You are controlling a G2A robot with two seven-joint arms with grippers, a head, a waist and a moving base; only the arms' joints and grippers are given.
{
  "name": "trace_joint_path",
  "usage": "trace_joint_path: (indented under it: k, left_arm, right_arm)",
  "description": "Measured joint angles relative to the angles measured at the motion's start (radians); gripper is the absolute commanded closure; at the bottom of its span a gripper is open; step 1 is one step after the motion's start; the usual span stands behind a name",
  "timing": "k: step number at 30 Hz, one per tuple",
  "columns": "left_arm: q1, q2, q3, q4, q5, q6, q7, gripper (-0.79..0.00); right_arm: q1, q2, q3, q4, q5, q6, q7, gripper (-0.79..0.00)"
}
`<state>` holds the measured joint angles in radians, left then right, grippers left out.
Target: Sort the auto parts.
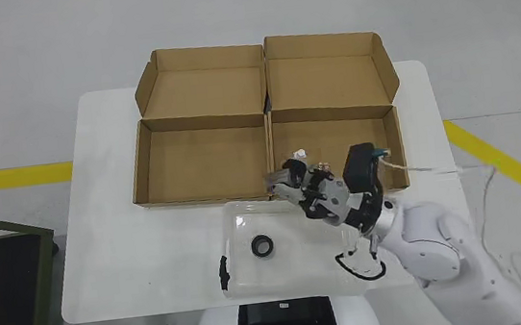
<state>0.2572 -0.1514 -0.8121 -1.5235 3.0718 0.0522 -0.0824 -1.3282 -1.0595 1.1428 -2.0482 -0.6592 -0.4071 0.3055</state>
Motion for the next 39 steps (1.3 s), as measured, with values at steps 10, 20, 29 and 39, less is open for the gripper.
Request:
trace_joint_path:
  k: [10,20,29,39]
  left_arm:
    - [0.0,0.0,0.0,0.0,0.0,0.0,0.0,-0.785]
    - [0.0,0.0,0.0,0.0,0.0,0.0,0.0,-0.785]
    - [0.0,0.0,0.0,0.0,0.0,0.0,0.0,-0.785]
    - [0.0,0.0,0.0,0.0,0.0,0.0,0.0,-0.785]
  right_arm:
    - [0.152,-0.038,-0.163,0.081,-0.167,0.124,0.085,0.0]
    - [0.302,-0.082,-0.287,0.166,-0.271,0.228,0.205,0.0]
    - [0.409,-0.123,-0.379,0.25,-0.323,0.293,0.326,0.0]
    - [0.517,-0.174,-0.458,0.355,-0.352,0.335,0.438,0.0]
